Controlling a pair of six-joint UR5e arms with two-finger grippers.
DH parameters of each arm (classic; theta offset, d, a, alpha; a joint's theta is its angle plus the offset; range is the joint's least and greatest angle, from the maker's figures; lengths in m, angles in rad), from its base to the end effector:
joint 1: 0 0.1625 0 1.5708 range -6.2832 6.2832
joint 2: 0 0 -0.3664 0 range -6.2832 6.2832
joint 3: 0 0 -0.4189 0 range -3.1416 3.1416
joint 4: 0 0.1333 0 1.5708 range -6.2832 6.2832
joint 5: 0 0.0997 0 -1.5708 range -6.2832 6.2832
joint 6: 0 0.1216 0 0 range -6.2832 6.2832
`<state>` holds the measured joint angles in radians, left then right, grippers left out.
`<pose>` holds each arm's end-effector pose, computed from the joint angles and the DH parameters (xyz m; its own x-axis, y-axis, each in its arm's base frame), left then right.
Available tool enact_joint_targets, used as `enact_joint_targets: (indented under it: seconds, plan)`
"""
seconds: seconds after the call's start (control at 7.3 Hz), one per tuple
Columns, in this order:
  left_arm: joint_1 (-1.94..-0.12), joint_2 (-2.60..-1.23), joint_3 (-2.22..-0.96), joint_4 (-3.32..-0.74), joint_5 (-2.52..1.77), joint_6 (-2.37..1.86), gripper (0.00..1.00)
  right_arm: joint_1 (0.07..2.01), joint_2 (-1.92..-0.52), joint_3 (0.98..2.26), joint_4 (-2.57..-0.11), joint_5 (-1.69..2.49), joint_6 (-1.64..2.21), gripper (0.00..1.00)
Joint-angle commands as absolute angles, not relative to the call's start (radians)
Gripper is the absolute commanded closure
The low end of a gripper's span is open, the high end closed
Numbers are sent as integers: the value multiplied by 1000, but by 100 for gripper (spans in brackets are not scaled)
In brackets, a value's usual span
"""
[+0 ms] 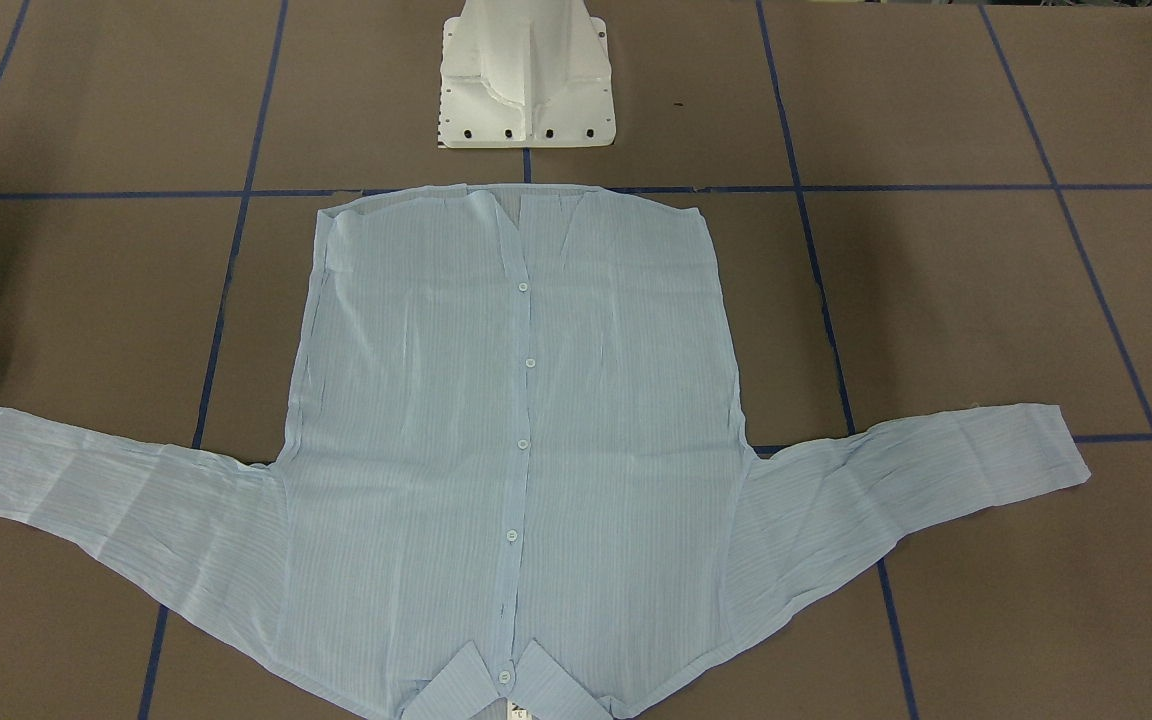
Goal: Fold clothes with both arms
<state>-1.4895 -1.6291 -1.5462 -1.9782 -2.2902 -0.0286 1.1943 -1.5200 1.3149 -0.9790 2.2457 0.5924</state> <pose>-0.0068 -0.5717 0.5543 0.7287 0.3156 -0.6078 -0.0526 0.9107 0.4097 -0.1514 -0.5389 0.6641 0.7206 0.0610 0.6906 -0.0745 0.9972 -0.0102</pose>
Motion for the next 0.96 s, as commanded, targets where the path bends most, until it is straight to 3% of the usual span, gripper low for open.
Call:
enact_joint_targets:
  seconds: [0.0, 0.14, 0.27, 0.41, 0.82]
  plan:
    - [-1489, -1629, -1528, -2002, -2290, -29, 0, 1181, -1520, 1302, -980, 2233, 594, 8]
    - [-1489, -1629, -1529, -2002, -2290, -29, 0, 1181, -1519, 1295, -982, 2235, 594, 18]
    - [-1489, -1631, -1528, -2002, -2290, -29, 0, 1181, -1519, 1293, -982, 2238, 594, 34]
    - [-1489, -1631, -1528, -2002, -2290, -29, 0, 1181, -1516, 1293, -983, 2238, 592, 41]
    - [-1489, -1632, -1528, -2002, -2290, -29, 0, 1180, -1505, 1293, -985, 2237, 592, 46]
